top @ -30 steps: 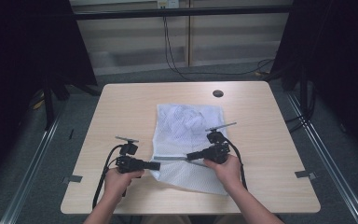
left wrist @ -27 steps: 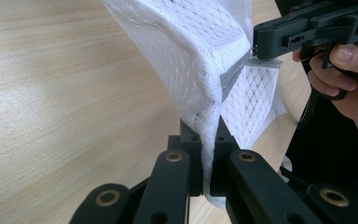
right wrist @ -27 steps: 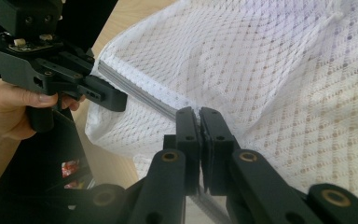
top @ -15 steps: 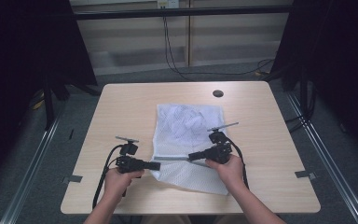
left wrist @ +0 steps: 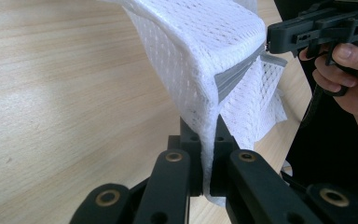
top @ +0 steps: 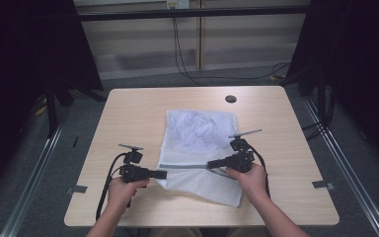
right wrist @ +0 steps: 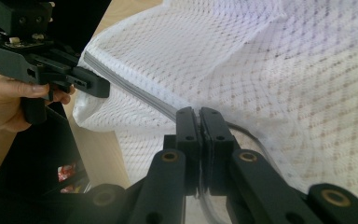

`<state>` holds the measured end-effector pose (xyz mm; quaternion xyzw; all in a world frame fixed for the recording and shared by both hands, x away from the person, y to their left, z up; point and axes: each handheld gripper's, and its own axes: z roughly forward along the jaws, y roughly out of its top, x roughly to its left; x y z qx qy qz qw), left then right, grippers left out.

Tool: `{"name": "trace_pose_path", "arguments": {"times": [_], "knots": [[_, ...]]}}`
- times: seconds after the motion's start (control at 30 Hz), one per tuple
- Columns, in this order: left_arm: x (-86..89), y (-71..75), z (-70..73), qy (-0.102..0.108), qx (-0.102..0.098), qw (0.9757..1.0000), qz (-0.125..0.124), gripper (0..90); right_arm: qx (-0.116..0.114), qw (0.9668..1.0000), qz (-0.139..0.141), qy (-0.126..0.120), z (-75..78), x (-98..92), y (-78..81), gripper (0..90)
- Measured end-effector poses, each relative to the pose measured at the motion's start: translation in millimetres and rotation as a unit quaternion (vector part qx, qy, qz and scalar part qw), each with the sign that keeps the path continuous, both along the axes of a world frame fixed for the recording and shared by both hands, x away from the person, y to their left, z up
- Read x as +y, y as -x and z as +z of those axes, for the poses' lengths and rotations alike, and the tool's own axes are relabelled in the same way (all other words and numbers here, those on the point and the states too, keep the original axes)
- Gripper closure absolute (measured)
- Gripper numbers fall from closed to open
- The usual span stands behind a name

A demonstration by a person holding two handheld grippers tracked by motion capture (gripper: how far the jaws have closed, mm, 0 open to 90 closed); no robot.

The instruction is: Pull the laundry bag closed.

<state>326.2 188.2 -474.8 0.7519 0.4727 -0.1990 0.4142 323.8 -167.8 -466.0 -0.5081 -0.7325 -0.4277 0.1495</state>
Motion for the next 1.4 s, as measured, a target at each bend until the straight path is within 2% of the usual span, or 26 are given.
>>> {"name": "trace_pose_path", "arguments": {"times": [0.13,0.33,0.6,0.67,0.8,1.0,1.23,1.37,1.4], "knots": [[1.1,-0.7,-0.4,-0.005,-0.006,1.0,-0.002,89.0,-0.001,1.0,0.001,-0.001,0.0,-0.6,0.5,87.0],[0.7,-0.1,0.1,0.0,-0.001,1.0,0.0,89.0,-0.003,1.0,0.003,-0.008,-0.2,-1.4,1.2,87.0],[2.3,-1.1,-0.2,-0.007,-0.008,0.9999,-0.006,89.0,-0.003,1.0,0.002,-0.007,-0.9,-5.4,2.6,87.0],[0.6,0.0,0.1,-0.001,-0.002,1.0,0.0,89.0,-0.005,1.0,0.002,-0.007,-0.8,-7.1,3.1,86.9],[2.4,-0.8,0.0,-0.008,-0.006,1.0,-0.002,89.0,-0.007,1.0,0.003,-0.002,0.1,-8.8,3.7,87.0],[2.1,-0.1,0.4,-0.002,-0.001,1.0,0.001,89.0,-0.007,0.9999,-0.004,-0.007,-0.4,-15.6,4.6,87.0],[3.8,-0.7,0.2,-0.007,-0.006,1.0,0.001,89.0,-0.009,0.9999,-0.004,-0.002,0.3,-16.8,5.2,87.0],[4.4,-0.3,0.9,-0.001,-0.001,1.0,0.009,89.0,-0.007,0.9999,-0.007,-0.004,-1.0,-22.0,5.3,87.0],[4.8,-0.9,0.2,-0.005,-0.006,1.0,0.0,89.0,-0.01,0.9999,-0.009,-0.003,-0.9,-22.4,5.7,87.0]]}}
